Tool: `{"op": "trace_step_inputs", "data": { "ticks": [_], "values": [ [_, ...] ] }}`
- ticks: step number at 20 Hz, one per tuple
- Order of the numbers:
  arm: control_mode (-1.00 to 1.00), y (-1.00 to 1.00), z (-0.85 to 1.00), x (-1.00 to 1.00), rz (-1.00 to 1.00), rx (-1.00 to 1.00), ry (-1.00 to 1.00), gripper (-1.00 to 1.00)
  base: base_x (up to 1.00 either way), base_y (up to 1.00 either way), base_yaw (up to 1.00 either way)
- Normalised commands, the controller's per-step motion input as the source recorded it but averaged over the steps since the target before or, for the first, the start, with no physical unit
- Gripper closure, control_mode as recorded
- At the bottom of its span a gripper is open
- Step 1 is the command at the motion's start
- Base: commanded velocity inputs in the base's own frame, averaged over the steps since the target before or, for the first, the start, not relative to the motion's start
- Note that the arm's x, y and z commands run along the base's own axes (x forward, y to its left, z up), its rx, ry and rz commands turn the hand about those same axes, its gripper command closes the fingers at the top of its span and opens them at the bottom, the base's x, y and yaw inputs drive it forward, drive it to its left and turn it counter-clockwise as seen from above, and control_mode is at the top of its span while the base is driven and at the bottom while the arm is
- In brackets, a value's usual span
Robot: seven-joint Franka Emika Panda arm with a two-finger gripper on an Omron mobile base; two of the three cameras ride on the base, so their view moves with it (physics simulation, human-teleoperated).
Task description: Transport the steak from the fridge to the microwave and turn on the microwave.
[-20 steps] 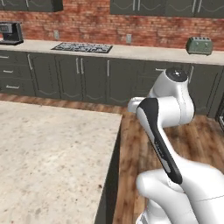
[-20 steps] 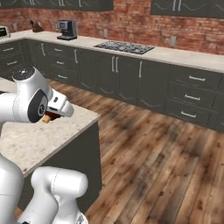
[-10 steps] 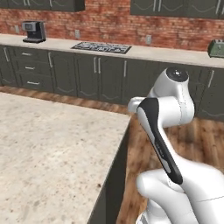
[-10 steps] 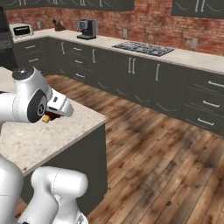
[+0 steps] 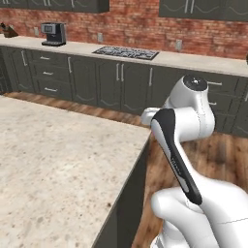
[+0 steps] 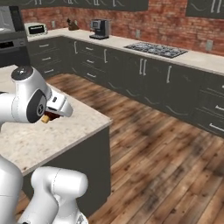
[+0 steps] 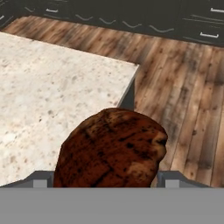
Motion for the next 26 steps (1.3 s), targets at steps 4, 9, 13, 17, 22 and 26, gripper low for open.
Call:
{"op": "trace_step_inputs", "data": {
  "ticks": [4, 9, 13, 17, 22, 26],
  "values": [
    [1.0, 0.0, 0.0, 0.0, 0.0, 0.0, 0.0, 1.0, 0.36, -0.66, 0.05],
    [1.0, 0.0, 0.0, 0.0, 0.0, 0.0, 0.0, 1.0, 0.22, -0.69, 0.07],
    [1.0, 0.0, 0.0, 0.0, 0.0, 0.0, 0.0, 1.0, -0.03, -0.67, 0.21],
    [1.0, 0.0, 0.0, 0.0, 0.0, 0.0, 0.0, 1.0, 0.12, -0.65, 0.16],
    [1.0, 0.0, 0.0, 0.0, 0.0, 0.0, 0.0, 1.0, 0.29, -0.58, 0.16],
    [1.0, 0.0, 0.0, 0.0, 0.0, 0.0, 0.0, 1.0, 0.31, -0.58, 0.16]
  ]
}}
